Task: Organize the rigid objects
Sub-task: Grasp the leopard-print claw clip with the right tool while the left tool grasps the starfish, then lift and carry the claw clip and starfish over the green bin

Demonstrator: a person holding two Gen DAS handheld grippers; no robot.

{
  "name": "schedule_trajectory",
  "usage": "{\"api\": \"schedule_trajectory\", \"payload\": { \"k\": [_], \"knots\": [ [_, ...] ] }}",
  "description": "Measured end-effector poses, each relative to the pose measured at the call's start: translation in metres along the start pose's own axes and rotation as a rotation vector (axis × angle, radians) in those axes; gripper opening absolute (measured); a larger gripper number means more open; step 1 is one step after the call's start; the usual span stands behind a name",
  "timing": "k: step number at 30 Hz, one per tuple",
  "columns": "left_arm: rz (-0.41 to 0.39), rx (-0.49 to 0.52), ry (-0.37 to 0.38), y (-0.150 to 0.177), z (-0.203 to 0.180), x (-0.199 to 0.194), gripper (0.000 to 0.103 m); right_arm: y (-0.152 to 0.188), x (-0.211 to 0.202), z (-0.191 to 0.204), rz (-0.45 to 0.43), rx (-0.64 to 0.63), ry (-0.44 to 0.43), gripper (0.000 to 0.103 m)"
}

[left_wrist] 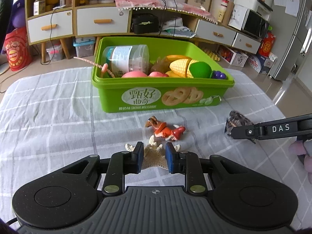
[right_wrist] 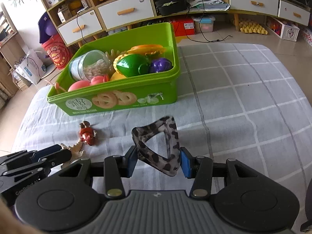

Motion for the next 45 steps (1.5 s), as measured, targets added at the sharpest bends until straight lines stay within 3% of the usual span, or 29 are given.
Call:
{"api": "schedule_trajectory", "payload": {
  "k": [22, 29, 36, 45],
  "knots": [
    [-0.066, -0.075, 0.05, -0.024, 0.0, -0.024, 0.028, -0.02, -0.024, 0.009, -0.049, 0.085, -0.104, 0.026],
    [-0.115, -0.042, 0.052, -0.055, -0.007, -0.032, 0.028, -0.048, -0.034, 0.004, -0.09, 0.122, -0.112, 0.026],
    [-0.15, -0.034, 0.056, -0.095, -0.018, -0.007, 0.028, -0.095, -0.027, 0.003, -0.145, 0.171, -0.129, 0.026],
    [-0.13, -0.068, 0.037, -0.113, -0.017, 0.041, 0.028, -0.124, 0.011, -0.01, -0.133, 0.203, -0.102, 0.026]
  ]
}}
Point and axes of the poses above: each gripper's, at about its wrist camera, not at the fingertips, and x roughly the way its jaws point, z to its left, y to its underside, the point moved 7 cm from there along x, roughly the way its jaws point, and after that the axes turned 4 degrees about -y, right-handed, at the moved point
